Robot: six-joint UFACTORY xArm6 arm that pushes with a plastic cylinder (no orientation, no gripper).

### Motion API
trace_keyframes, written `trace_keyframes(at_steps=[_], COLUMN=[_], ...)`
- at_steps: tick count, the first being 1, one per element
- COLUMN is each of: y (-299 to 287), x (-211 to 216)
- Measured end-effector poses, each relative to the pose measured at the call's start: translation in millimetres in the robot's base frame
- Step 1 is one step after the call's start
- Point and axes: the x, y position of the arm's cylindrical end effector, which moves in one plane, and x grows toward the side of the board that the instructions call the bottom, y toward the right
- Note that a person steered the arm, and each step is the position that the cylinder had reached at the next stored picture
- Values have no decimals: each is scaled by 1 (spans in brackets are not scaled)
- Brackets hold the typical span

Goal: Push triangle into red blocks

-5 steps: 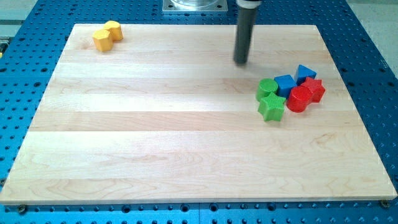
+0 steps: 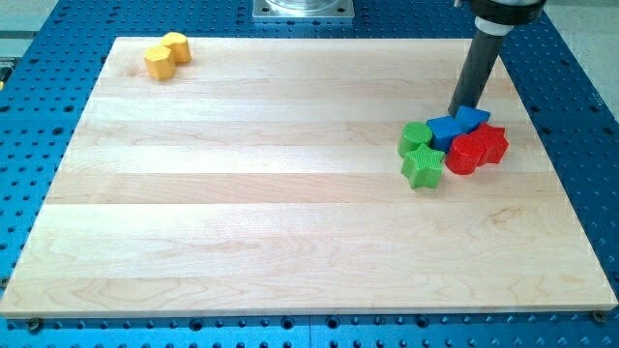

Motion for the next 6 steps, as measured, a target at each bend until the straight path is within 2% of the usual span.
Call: trace_keyframes(at_steps=[3,6], y=[25,17], x=[15,62])
